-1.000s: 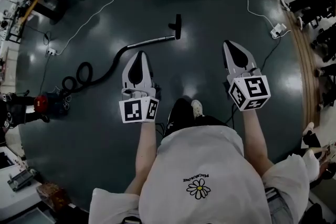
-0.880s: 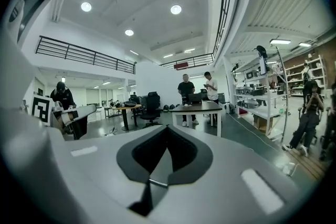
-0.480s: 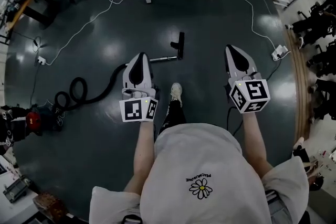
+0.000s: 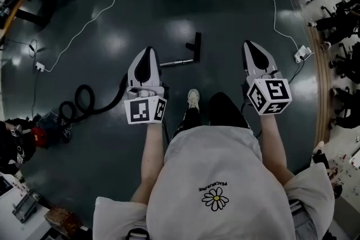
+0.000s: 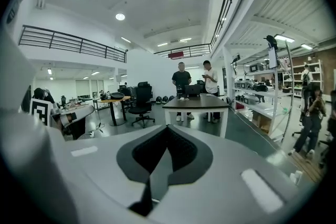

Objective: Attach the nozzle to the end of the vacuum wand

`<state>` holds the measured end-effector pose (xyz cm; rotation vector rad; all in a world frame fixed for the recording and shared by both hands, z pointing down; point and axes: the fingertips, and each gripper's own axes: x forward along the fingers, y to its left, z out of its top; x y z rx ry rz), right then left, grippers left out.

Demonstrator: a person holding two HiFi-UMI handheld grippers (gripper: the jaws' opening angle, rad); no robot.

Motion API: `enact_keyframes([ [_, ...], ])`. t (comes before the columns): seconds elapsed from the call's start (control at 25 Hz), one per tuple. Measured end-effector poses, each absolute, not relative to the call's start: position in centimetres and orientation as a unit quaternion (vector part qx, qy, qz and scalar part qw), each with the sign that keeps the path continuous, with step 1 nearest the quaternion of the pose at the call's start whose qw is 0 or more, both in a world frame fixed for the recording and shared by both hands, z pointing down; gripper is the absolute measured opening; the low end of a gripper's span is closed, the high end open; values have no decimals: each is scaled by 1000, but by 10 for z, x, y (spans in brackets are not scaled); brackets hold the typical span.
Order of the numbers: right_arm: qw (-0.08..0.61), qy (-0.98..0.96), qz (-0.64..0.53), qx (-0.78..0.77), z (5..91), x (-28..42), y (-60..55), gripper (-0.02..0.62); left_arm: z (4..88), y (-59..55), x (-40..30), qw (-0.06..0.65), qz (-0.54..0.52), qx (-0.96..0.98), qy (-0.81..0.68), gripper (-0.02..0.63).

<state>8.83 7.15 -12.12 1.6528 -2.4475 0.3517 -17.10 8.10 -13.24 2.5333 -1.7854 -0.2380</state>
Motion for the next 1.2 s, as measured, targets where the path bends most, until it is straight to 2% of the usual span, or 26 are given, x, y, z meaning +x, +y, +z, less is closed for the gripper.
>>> enact_keyframes([
  [0.48,121,-845,125,506,-92,104,-31,5,-90,5,-152,69,-28,794,-603,2],
  [0.64,171,-866,125,452,-42,101,-66,4,-44,-31,-117,70,29,828,-555,6],
  [0.68,192,-872,118,435,-20,97,-76,5,-22,-41,-106,60,53,844,-530,49],
  [0.76,238,-884,105,388,44,81,-91,23,49,-56,-91,50,111,877,-464,131],
  [0.8,262,-890,102,358,86,71,-95,110,100,-57,-88,53,157,891,-423,180],
  [0.88,306,-898,95,300,185,47,-103,174,226,-48,-92,59,263,905,-330,251],
  [0.96,338,-903,73,254,296,22,-112,198,367,-35,-106,53,365,897,-242,313],
  [1.08,367,-906,37,207,466,-8,-123,211,562,-22,-131,31,469,867,-169,344],
  [1.2,389,-902,12,186,615,-26,-133,229,705,-26,-140,0,505,847,-162,344],
])
